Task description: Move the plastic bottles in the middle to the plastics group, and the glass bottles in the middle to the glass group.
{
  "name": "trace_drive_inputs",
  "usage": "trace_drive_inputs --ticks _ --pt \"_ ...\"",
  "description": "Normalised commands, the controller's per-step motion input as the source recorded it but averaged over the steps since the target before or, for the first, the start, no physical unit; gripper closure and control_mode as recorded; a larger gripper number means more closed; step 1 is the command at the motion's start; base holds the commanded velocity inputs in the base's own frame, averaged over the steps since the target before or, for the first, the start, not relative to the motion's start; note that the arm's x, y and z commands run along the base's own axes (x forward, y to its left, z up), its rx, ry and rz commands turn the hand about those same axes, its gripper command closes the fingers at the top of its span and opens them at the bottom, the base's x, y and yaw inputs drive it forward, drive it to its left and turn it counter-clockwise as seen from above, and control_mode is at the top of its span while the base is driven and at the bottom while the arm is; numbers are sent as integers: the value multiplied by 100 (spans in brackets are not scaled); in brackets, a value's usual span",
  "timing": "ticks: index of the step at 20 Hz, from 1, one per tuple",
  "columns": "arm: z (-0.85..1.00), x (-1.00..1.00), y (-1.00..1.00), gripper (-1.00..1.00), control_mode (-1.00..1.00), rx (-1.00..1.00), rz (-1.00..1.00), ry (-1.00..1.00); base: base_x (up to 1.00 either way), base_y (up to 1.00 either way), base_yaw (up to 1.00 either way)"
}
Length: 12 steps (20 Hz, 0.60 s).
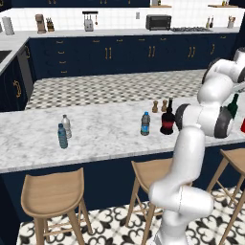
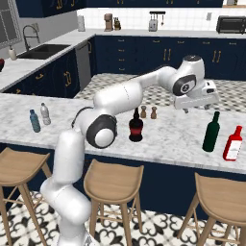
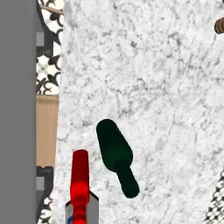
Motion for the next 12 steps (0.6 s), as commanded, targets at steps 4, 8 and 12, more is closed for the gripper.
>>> trace_drive_inputs --ticks 4,8,12 --pt "-4 -55 84 -100 -100 0 0 6 0 0 0" --pt "0 -39 84 -100 -100 0 0 20 0 0 0" --pt "0 -32 92 -100 -100 0 0 20 0 0 0"
